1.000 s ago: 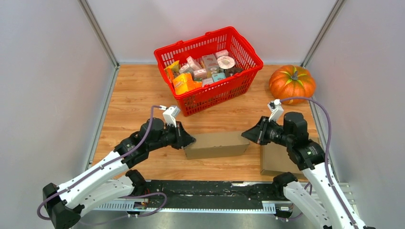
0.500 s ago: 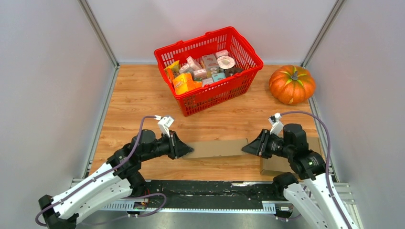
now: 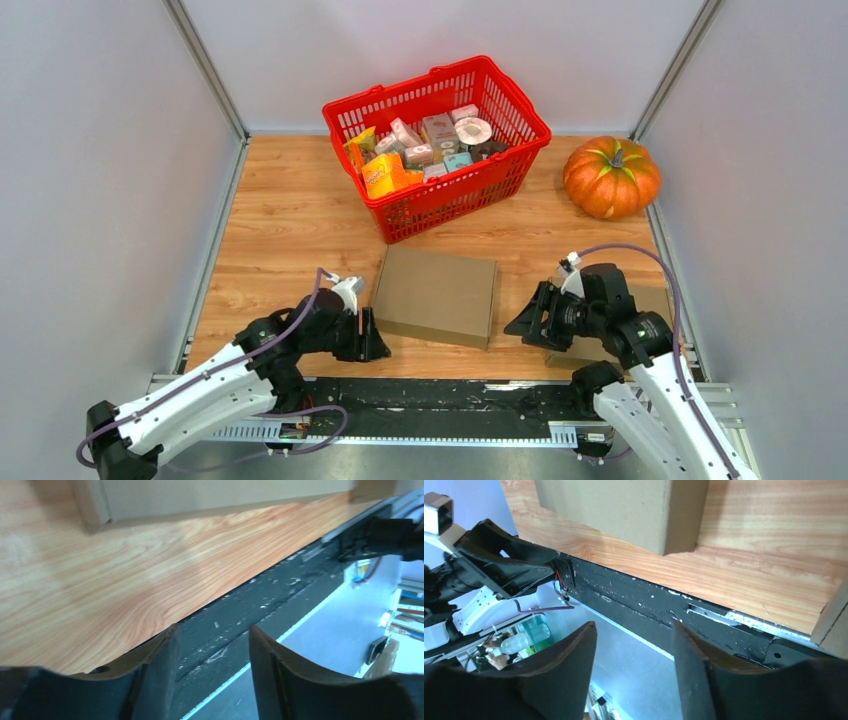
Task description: Fold the paper box
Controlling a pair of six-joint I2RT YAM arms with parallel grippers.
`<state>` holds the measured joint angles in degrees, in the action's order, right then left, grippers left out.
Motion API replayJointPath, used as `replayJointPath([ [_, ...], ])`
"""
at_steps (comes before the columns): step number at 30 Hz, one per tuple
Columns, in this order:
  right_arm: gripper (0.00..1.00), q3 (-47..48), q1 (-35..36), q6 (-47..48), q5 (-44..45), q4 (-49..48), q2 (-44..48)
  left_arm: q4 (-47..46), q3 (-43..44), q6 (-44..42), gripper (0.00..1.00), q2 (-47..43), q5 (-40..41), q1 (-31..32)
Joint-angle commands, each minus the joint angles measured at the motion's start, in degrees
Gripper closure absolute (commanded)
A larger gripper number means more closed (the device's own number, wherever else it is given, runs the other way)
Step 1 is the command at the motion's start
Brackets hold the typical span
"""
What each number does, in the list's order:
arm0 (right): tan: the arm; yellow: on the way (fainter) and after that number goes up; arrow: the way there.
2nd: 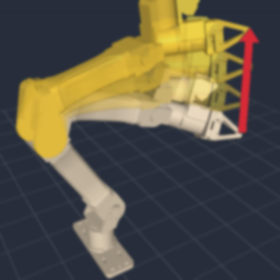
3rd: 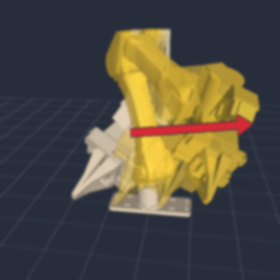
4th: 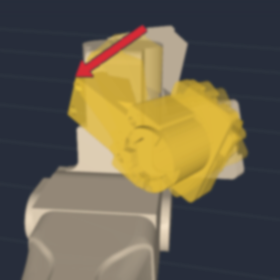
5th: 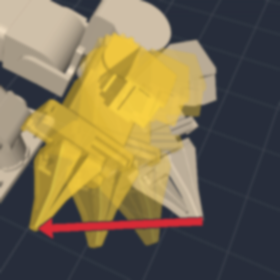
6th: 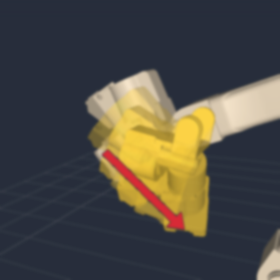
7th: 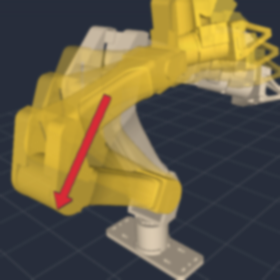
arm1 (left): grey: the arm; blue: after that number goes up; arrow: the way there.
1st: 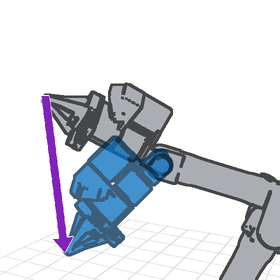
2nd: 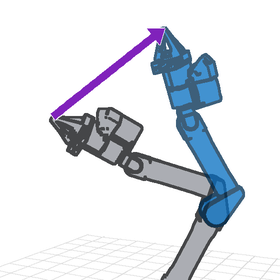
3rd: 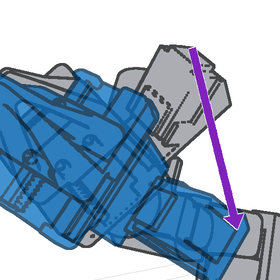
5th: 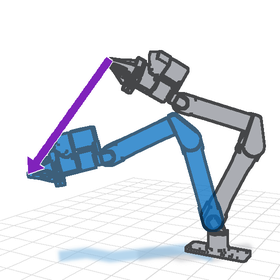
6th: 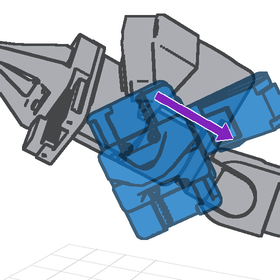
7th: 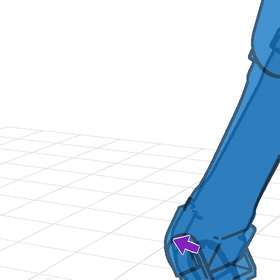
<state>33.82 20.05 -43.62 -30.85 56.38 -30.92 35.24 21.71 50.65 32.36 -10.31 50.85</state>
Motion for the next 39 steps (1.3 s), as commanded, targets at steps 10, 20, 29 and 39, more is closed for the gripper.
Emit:
replayJointPath([
  [10, 0.16, 11.95, -0.46, 12.67, 9.65, -20.61, -31.2, -2.61, 22.93, -15.22, 0.24, 28.17, -1.81, -21.92],
  [20, 0.3, 16.45, 1.65, 16.63, 13.18, -19.3, -48.27, -13.0, 24.0, -16.82, 0.45, 48.24, -8.94, -21.33],
  [29, 0.28, 6.35, -0.1, 9.7, 17.75, -12.7, -33.71, -17.41, 18.45, -6.45, 0.51, 42.18, -5.34, -6.47],
  [39, 0.13, 10.11, -0.19, 13.02, 24.59, -9.63, -30.79, -7.41, 15.55, -5.11, 0.26, 29.29, 5.36, -5.06],
])
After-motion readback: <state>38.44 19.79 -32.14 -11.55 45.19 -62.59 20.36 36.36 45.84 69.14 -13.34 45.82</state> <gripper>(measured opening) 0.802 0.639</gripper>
